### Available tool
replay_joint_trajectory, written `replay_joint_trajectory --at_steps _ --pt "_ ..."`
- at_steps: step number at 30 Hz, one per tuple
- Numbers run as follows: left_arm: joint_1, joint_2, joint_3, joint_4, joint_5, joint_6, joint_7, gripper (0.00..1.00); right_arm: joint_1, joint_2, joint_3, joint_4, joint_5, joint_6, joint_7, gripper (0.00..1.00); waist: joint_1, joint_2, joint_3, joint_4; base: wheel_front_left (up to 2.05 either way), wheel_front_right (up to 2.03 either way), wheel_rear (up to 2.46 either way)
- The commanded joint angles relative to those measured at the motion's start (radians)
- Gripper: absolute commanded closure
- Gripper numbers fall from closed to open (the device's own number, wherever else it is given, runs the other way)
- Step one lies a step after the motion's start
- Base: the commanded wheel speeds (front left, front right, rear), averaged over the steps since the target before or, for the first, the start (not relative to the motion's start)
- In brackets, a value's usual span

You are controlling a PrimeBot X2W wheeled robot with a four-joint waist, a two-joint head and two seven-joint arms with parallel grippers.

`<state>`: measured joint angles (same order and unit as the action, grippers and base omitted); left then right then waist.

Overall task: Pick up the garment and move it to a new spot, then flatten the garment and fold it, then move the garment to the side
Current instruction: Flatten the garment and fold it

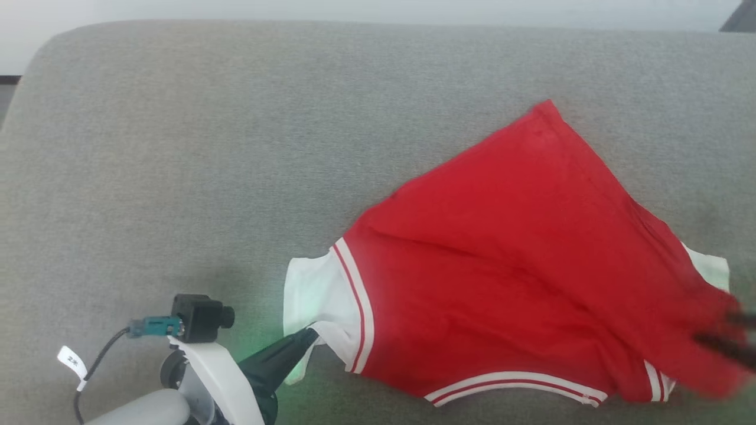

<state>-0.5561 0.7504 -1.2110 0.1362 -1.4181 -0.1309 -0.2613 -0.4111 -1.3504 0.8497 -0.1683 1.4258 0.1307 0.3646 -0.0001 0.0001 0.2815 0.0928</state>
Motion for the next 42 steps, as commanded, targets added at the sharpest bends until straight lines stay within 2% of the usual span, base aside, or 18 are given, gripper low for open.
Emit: replay_joint_trajectory --at_steps 1,5,7,8,12,16,19,23,27,33,34,35,36,37,40,41,42 --pt "0.009 -0.004 -0.003 -0.004 0.004 0.002 -0.003 1.00 -0.008 -0.026 -0.027 -0.022 0.031 0.000 -0.011 0.00 0.0001 -0.0001 0.002 0.010 0.00 0.00 0.00" --pt "-0.010 -0.019 -0.009 -0.011 0.007 0.002 0.000 1.00 -0.080 -0.078 -0.131 -0.049 0.060 0.000 -0.025 0.00 0.0001 -0.0001 0.014 0.039 0.00 0.00 0.00" --pt "-0.019 -0.033 -0.012 -0.014 0.010 0.002 -0.001 1.00 -0.133 -0.078 -0.175 -0.013 -0.001 0.000 -0.030 0.00 0.0001 -0.0001 0.026 0.055 0.00 0.00 0.00" --pt "-0.022 -0.041 -0.014 -0.015 0.013 0.002 -0.001 1.00 -0.163 -0.056 -0.188 -0.001 -0.057 -0.001 -0.024 0.00 0.0001 -0.0001 0.033 0.065 0.00 0.00 0.00" --pt "-0.037 -0.069 -0.025 -0.005 0.021 0.002 -0.001 1.00 -0.299 0.130 -0.210 0.085 -0.242 0.000 0.039 0.00 0.0001 -0.0001 0.066 0.103 0.00 0.00 0.00" --pt "-0.065 -0.106 -0.029 -0.001 0.029 0.002 -0.002 1.00 -0.429 0.319 -0.185 0.215 -0.370 -0.001 0.142 0.00 0.0001 -0.0001 0.109 0.139 0.00 0.00 0.00" --pt "-0.082 -0.130 -0.033 0.007 0.033 0.002 -0.003 1.00 -0.497 0.410 -0.146 0.309 -0.440 -0.001 0.206 0.00 0.0001 -0.0001 0.139 0.163 0.00 0.00 0.00" --pt "-0.098 -0.163 -0.038 0.014 0.034 0.002 -0.003 1.00 -0.546 0.452 -0.081 0.406 -0.511 -0.001 0.264 0.00 0.0001 -0.0001 0.169 0.186 0.00 0.00 0.00" --pt "-0.111 -0.185 -0.041 0.021 0.031 0.002 -0.004 1.00 -0.580 0.444 -0.016 0.476 -0.570 -0.001 0.303 0.00 0.0001 -0.0001 0.189 0.200 0.00 0.00 0.00" --pt "-0.118 -0.195 -0.034 0.025 0.029 0.002 -0.004 1.00 -0.588 0.460 0.027 0.521 -0.543 -0.001 0.314 0.00 0.0001 -0.0001 0.202 0.204 0.00 0.00 0.00" --pt "-0.119 -0.196 -0.031 0.025 0.030 0.002 -0.004 1.00 -0.589 0.465 0.032 0.528 -0.534 -0.001 0.316 0.04 0.0001 -0.0001 0.203 0.204 0.00 0.00 0.00" --pt "-0.119 -0.198 -0.027 0.025 0.031 0.002 -0.004 1.00 -0.590 0.466 0.040 0.531 -0.525 -0.001 0.322 0.58 0.0001 -0.0001 0.205 0.204 0.00 0.00 0.00" --pt "-0.117 -0.198 -0.019 0.028 0.030 0.002 -0.004 1.00 -0.594 0.466 0.050 0.534 -0.517 -0.001 0.324 0.91 0.0001 -0.0001 0.205 0.203 0.00 0.00 0.00" --pt "-0.115 -0.198 -0.014 0.030 0.030 0.002 -0.005 1.00 -0.599 0.467 0.052 0.540 -0.507 -0.001 0.317 1.00 0.0001 -0.0001 0.204 0.201 0.00 0.00 0.00" --pt "-0.108 -0.205 0.047 0.019 0.047 0.002 -0.005 1.00 -0.631 0.480 0.033 0.548 -0.499 -0.001 0.242 1.00 0.0001 -0.0001 0.194 0.193 0.00 0.00 0.00" --pt "-0.099 -0.207 0.073 0.010 0.055 0.002 -0.005 1.00 -0.645 0.485 0.020 0.548 -0.505 -0.001 0.198 0.88 0.0001 -0.0001 0.189 0.190 0.00 0.00 0.00" --pt "-0.092 -0.208 0.101 0.004 0.064 0.002 -0.005 1.00 -0.651 0.492 0.004 0.561 -0.500 -0.001 0.165 0.88 0.0001 -0.0001 0.181 0.187 0.00 0.00 0.00"
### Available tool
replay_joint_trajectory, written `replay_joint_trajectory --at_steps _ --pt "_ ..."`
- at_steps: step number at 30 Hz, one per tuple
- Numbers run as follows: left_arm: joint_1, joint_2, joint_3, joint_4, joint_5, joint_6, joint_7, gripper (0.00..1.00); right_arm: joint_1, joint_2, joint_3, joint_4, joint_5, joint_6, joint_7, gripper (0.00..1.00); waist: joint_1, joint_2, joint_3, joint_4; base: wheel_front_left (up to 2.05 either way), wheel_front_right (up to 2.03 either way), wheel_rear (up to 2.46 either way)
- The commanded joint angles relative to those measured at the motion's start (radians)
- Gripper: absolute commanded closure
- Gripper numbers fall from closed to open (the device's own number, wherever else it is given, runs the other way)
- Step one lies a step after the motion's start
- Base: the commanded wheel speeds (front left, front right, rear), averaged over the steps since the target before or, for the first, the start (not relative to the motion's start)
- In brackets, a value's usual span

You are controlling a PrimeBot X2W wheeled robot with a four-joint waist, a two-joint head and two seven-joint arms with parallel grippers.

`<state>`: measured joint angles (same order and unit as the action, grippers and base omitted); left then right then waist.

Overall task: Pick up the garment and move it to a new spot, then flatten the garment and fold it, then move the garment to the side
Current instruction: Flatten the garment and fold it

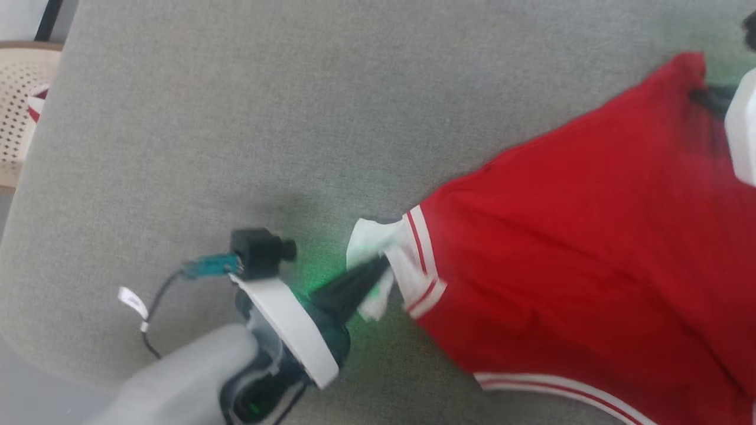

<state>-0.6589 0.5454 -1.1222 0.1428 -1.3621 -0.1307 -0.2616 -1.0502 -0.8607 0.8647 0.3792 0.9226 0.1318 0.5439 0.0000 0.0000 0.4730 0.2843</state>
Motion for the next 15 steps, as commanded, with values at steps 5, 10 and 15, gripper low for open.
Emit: replay_joint_trajectory --at_steps 5,10,15 --pt "0.012 -0.001 0.134 -0.008 0.026 0.002 -0.005 1.00 -0.028 0.050 -0.059 0.066 0.070 -0.002 -0.106 1.00 0.0000 0.0000 -0.051 -0.031 0.00 0.00 0.00" --pt "-0.058 0.014 0.217 -0.019 -0.021 0.002 -0.005 1.00 -0.061 0.096 -0.117 0.126 0.123 -0.002 -0.177 1.00 0.0000 0.0000 -0.068 -0.067 0.00 0.00 0.00" --pt "-0.191 0.030 0.278 0.048 -0.081 0.002 0.003 1.00 -0.130 0.139 -0.193 0.214 0.120 -0.002 -0.280 1.00 0.0000 0.0000 -0.053 -0.108 0.00 0.00 0.00"
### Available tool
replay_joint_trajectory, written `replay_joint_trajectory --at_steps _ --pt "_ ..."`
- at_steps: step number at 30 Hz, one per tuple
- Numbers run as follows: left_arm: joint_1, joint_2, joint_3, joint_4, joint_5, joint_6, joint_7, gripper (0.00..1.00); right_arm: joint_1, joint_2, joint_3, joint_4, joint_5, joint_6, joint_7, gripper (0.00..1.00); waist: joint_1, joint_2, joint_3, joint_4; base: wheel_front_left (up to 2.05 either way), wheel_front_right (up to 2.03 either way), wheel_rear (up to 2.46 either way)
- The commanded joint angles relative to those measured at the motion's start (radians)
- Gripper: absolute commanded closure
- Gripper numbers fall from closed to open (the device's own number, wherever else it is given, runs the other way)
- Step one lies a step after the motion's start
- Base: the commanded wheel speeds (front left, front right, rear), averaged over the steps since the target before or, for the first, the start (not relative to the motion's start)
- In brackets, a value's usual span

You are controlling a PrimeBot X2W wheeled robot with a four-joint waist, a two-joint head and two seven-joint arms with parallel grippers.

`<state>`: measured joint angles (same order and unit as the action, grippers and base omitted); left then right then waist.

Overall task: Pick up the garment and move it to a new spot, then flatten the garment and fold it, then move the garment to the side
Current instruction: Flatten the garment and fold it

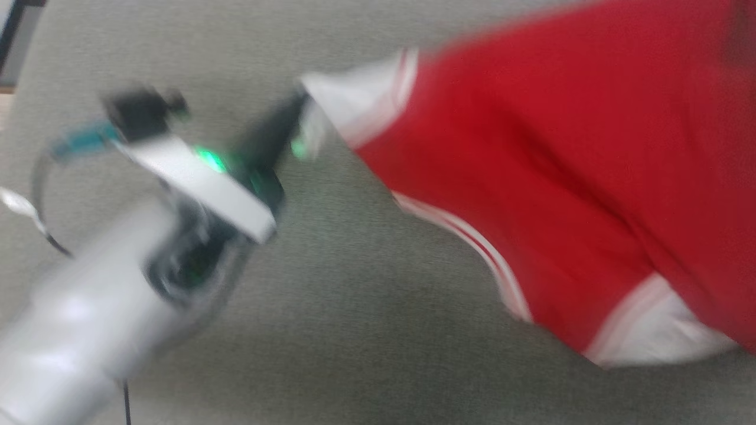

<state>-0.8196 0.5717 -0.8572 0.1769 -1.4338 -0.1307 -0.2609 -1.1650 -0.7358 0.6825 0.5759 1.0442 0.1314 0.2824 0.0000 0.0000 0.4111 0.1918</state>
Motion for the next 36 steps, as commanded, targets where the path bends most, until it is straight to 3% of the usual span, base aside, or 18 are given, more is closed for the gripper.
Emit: replay_joint_trajectory --at_steps 1,7,13,18,22,29,35,36 --pt "-0.064 0.003 0.026 0.035 -0.021 0.002 0.005 1.00 -0.038 0.028 -0.032 0.040 -0.008 -0.001 -0.047 1.00 0.0000 0.0000 0.016 -0.023 0.00 0.00 0.00" --pt "-0.291 -0.036 0.137 0.228 -0.100 0.002 0.017 1.00 -0.199 0.130 -0.163 0.210 -0.036 -0.001 -0.204 1.00 0.0000 0.0000 0.063 -0.067 0.00 0.00 0.00" --pt "-0.589 -0.080 0.226 0.408 -0.111 0.002 0.025 1.00 -0.417 0.217 -0.255 0.361 -0.083 -0.001 -0.335 1.00 0.0000 0.0000 0.117 -0.110 0.00 0.00 0.00" --pt "-0.761 -0.095 0.284 0.472 -0.100 0.002 0.011 1.00 -0.541 0.263 -0.307 0.444 -0.100 -0.001 -0.421 1.00 0.0000 0.0000 0.135 -0.133 0.00 0.00 0.00" --pt "-0.822 -0.107 0.297 0.464 -0.088 0.002 0.007 1.00 -0.588 0.282 -0.302 0.473 -0.112 -0.001 -0.424 1.00 0.0000 0.0000 0.136 -0.141 0.00 0.00 0.00" --pt "-0.600 -0.072 0.268 0.296 -0.149 0.002 0.040 1.00 -0.408 0.259 -0.238 0.414 -0.068 -0.001 -0.348 1.00 0.0000 0.0000 0.128 -0.143 0.00 0.00 0.00" --pt "-0.248 -0.018 0.244 0.041 -0.182 0.002 0.029 1.00 -0.111 0.170 -0.211 0.246 0.053 -0.001 -0.281 1.00 0.0000 0.0000 0.101 -0.133 0.00 0.00 0.00" --pt "-0.130 0.002 0.236 -0.044 -0.184 0.002 0.023 1.00 -0.002 0.137 -0.206 0.171 0.099 -0.001 -0.257 1.00 0.0000 0.0000 0.084 -0.128 0.00 0.00 0.00"
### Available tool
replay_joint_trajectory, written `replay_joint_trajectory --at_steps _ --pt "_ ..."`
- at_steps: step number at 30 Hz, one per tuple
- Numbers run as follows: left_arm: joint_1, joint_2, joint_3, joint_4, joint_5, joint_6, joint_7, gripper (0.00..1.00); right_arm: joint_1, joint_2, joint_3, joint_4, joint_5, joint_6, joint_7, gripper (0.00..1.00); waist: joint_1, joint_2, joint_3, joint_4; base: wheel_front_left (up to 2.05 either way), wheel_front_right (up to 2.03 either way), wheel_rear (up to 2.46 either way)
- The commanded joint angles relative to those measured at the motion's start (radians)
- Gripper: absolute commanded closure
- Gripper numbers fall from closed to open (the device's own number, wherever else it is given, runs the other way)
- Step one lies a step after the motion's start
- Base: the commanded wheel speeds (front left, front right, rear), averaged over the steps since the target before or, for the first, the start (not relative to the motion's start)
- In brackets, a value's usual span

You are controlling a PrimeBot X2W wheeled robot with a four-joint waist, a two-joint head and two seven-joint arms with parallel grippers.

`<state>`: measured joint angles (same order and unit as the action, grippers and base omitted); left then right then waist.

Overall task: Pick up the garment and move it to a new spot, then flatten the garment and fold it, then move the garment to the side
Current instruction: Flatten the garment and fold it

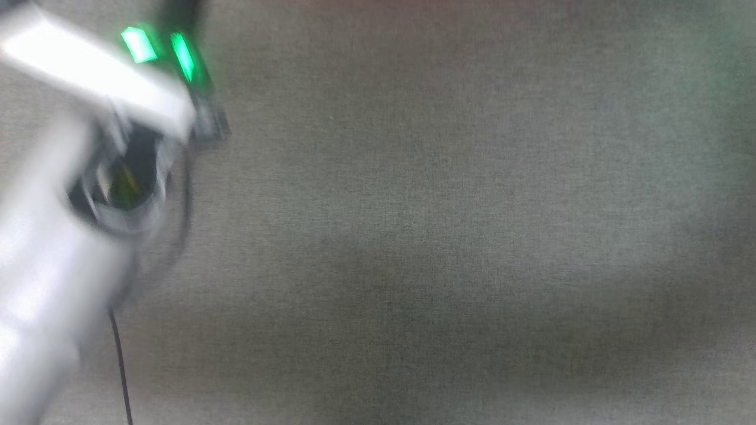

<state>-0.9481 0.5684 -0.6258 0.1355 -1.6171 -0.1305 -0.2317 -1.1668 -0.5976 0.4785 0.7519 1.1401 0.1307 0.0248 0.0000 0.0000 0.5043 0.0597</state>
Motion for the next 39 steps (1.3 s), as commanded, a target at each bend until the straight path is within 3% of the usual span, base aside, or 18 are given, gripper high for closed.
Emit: replay_joint_trajectory --at_steps 1,7,16,22,27,32,39 --pt "0.055 0.013 0.000 -0.036 0.001 0.001 -0.010 1.00 0.055 -0.018 -0.004 -0.040 0.025 0.000 0.010 1.00 0.0000 0.0000 -0.021 0.005 0.00 0.00 0.00" --pt "0.341 0.054 -0.017 -0.198 0.033 0.001 -0.026 1.00 0.374 -0.121 -0.010 -0.284 0.132 0.000 0.076 1.00 0.0000 0.0000 -0.080 0.006 0.00 0.00 0.00" --pt "0.683 0.129 -0.025 -0.373 0.102 0.000 -0.033 1.00 0.902 -0.286 -0.115 -0.643 0.299 0.000 0.156 1.00 0.0000 0.0000 -0.186 0.019 0.00 0.00 0.00" --pt "0.864 0.178 0.014 -0.491 0.129 0.000 -0.034 1.00 1.202 -0.376 -0.202 -0.835 0.370 0.000 0.129 1.00 0.0000 0.0000 -0.218 0.013 0.00 0.00 0.00" --pt "0.945 0.199 0.056 -0.557 0.154 0.000 -0.034 1.00 1.355 -0.423 -0.275 -0.940 0.409 0.000 0.088 1.00 0.0000 0.0000 -0.212 0.011 0.00 0.00 0.00" --pt "0.905 0.195 0.058 -0.568 0.169 0.000 -0.034 1.00 1.400 -0.448 -0.340 -0.999 0.432 0.000 0.054 1.00 0.0000 0.0000 -0.199 0.006 0.00 0.00 0.00" --pt "0.655 0.140 0.073 -0.454 0.095 0.000 0.019 1.00 1.205 -0.413 -0.324 -0.935 0.431 0.000 0.080 1.00 0.0000 0.0000 -0.164 0.011 0.00 0.00 0.00"
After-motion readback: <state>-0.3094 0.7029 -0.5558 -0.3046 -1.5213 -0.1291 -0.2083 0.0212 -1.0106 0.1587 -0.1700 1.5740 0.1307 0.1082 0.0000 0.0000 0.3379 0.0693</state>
